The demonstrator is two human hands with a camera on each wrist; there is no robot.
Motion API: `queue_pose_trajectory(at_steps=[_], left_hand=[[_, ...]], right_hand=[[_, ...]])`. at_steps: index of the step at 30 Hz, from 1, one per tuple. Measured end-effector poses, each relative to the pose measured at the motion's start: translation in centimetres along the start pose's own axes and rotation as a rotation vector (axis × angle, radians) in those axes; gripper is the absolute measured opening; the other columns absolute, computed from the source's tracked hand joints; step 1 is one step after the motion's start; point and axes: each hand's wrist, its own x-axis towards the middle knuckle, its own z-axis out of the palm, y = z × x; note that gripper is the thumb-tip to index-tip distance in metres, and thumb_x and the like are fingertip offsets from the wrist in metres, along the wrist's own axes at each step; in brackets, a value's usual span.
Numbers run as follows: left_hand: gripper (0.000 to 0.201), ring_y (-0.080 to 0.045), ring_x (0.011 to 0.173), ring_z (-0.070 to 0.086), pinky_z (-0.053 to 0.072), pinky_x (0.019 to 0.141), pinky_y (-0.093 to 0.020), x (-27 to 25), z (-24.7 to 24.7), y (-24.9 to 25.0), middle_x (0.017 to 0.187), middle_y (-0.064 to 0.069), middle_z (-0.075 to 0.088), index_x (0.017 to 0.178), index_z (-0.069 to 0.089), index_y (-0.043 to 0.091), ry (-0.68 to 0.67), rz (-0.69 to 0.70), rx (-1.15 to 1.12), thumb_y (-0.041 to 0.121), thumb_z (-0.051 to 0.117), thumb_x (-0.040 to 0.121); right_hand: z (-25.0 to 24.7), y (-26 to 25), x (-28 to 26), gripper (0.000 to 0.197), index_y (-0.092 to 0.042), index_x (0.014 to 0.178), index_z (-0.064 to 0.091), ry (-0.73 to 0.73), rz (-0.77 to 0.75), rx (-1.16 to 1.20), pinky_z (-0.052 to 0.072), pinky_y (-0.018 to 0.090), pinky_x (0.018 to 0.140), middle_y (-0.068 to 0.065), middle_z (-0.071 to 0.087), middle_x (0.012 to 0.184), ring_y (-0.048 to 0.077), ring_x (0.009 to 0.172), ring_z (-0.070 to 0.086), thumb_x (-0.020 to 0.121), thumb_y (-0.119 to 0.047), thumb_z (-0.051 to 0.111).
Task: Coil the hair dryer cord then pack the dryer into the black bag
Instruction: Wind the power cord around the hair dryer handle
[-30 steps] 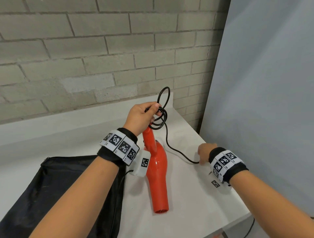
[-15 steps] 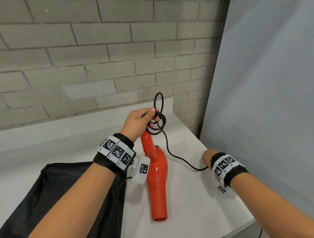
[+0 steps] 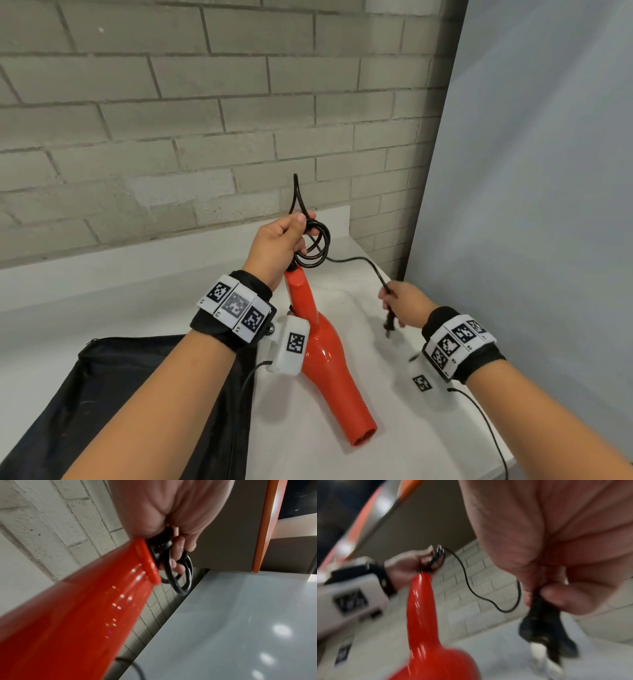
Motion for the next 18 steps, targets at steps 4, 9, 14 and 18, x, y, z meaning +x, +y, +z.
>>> queue_pose_trajectory(at_steps=[4, 9, 14, 18], left_hand=[[0.027, -0.001, 0.04, 0.034, 0.038, 0.052, -0.015, -0.3, 0.3, 0.0, 0.062, 0.004, 0.06, 0.108, 0.06, 0.004, 0.021, 0.004, 0.028, 0.017, 0.04, 0.095], [0.023, -0.001, 0.042, 0.034, 0.036, 0.052, -0.016, -0.2, 0.3, 0.0, 0.069, 0.0, 0.059, 0.095, 0.062, 0.014, 0.002, 0.01, 0.033, 0.019, 0.039, 0.095], [0.024, -0.005, 0.051, 0.044, 0.039, 0.048, -0.012, -0.3, 0.3, 0.0, 0.06, 0.01, 0.063, 0.089, 0.064, 0.019, -0.033, -0.023, -0.002, 0.02, 0.04, 0.095], [0.027, -0.008, 0.059, 0.052, 0.04, 0.048, -0.012, -0.4, 0.3, 0.2, 0.065, 0.008, 0.066, 0.092, 0.063, 0.016, -0.056, -0.032, -0.028, 0.021, 0.037, 0.096]], right_hand=[[-0.6, -4.8, -2.3, 0.026, -0.015, 0.078, 0.045, 0.083, -0.284, 0.685, 0.045, 0.021, 0.046, 0.002, 0.05, 0.075, 0.011, 0.048, 0.044, 0.097, -0.003, 0.033], [-0.3, -9.0, -4.8, 0.03, -0.01, 0.081, 0.043, 0.037, -0.609, 1.087, 0.049, 0.018, 0.051, 0.005, 0.053, 0.085, 0.006, 0.053, 0.059, 0.089, 0.017, 0.033], [1.0, -10.1, -4.3, 0.033, -0.018, 0.077, 0.047, 0.275, -0.642, 0.805, 0.046, 0.016, 0.063, -0.002, 0.052, 0.08, 0.002, 0.066, 0.057, 0.082, 0.015, 0.05], [2.2, -9.7, -4.0, 0.019, -0.023, 0.079, 0.043, 0.28, -0.663, 0.761, 0.043, 0.02, 0.077, -0.006, 0.051, 0.084, 0.002, 0.077, 0.052, 0.076, -0.006, 0.05]])
